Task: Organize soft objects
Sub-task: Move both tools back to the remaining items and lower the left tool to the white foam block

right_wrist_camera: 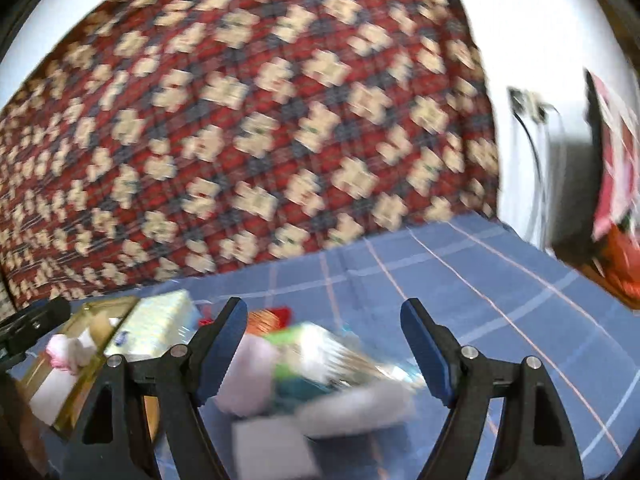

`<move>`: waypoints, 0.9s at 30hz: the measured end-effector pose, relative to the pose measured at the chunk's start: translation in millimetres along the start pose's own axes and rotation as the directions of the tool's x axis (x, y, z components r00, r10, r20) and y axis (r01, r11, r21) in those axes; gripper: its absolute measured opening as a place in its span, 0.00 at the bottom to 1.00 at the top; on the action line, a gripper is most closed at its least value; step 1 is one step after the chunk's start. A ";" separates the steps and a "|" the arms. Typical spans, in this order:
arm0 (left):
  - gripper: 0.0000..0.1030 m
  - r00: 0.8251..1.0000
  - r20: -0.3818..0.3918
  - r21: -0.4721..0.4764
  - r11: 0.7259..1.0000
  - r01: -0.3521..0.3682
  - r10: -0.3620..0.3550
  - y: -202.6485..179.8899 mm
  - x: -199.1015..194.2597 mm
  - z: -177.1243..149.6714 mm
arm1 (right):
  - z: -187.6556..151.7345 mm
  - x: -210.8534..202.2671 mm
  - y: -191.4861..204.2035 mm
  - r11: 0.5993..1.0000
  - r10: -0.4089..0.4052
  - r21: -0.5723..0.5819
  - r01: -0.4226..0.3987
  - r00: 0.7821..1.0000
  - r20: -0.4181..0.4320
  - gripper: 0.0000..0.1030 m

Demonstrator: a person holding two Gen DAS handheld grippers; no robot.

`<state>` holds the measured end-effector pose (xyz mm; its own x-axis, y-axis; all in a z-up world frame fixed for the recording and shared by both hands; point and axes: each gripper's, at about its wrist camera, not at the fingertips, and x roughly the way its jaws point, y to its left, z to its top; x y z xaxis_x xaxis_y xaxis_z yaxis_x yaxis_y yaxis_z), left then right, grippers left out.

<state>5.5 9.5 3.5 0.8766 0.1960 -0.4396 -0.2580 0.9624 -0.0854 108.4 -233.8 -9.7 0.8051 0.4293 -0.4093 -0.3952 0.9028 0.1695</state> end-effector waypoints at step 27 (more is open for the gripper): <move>0.92 0.982 -0.121 0.141 0.976 0.163 -0.146 -83.2 33.2 -23.3 | -28.8 40.7 -27.7 0.998 0.045 0.058 -0.029 0.949 -0.313 0.57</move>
<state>46.7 -68.4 -24.8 0.8494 0.0288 -0.5270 -0.0517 0.9982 -0.0288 139.3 -242.1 -56.8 0.6071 0.4402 -0.6616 -0.3917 0.8901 0.2328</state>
